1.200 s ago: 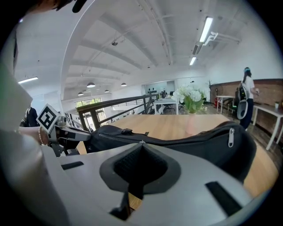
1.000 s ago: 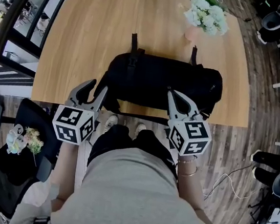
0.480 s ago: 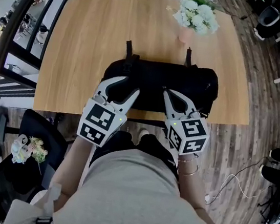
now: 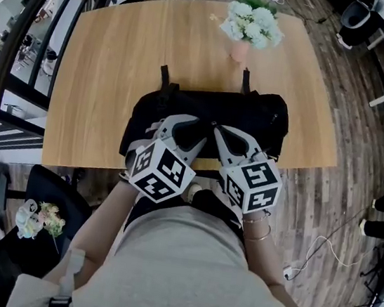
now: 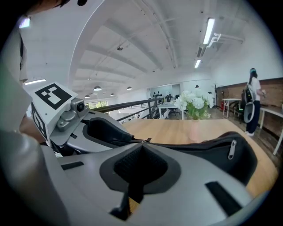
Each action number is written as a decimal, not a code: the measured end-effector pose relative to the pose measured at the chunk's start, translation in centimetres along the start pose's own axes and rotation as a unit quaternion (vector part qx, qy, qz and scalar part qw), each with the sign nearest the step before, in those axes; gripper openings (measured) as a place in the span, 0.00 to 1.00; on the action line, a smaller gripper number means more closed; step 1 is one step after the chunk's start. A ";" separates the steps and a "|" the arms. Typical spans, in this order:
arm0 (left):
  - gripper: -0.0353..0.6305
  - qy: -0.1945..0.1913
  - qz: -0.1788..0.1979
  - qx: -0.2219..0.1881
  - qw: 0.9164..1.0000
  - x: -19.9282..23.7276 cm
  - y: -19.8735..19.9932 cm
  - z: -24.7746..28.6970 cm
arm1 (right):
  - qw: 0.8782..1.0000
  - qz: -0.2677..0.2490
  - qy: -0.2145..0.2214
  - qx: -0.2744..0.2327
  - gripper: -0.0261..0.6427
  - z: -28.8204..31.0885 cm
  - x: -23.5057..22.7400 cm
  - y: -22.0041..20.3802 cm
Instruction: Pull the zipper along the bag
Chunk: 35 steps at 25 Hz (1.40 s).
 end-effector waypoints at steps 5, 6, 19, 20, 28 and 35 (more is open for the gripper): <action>0.23 0.017 0.013 0.017 1.000 0.2 0.1 1.1 | 1.000 -0.006 0.004 0.000 0.05 -0.2 -0.1 0.2; 0.22 0.017 0.013 0.021 1.000 0.2 0.1 1.2 | 1.000 -0.006 0.004 0.000 0.05 -0.2 -0.1 0.2; 0.12 0.036 0.030 0.011 0.999 0.4 -0.3 1.4 | 1.000 -0.001 0.003 0.012 0.05 0.4 -0.5 -0.1; 0.12 0.035 0.027 0.009 0.999 0.4 -0.3 1.3 | 1.000 -0.002 0.002 0.012 0.05 0.4 -0.5 -0.2; 0.12 0.037 0.003 -0.006 0.999 1.0 -0.2 0.8 | 0.999 0.005 -0.031 0.007 0.06 -0.4 -2.8 -0.4; 0.12 0.044 -0.013 -0.016 0.999 1.4 -0.2 0.6 | 0.998 0.015 -0.055 0.004 0.06 -1.5 -5.2 -0.6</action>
Point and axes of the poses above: the fingertips, and each gripper's own axes: z forward along the fingers, x to its left, y out of its top, the point moved 5 cm from there along -z, backward along the fingers, and after that the axes turned 3 degrees about -z, right-handed, at the moved point
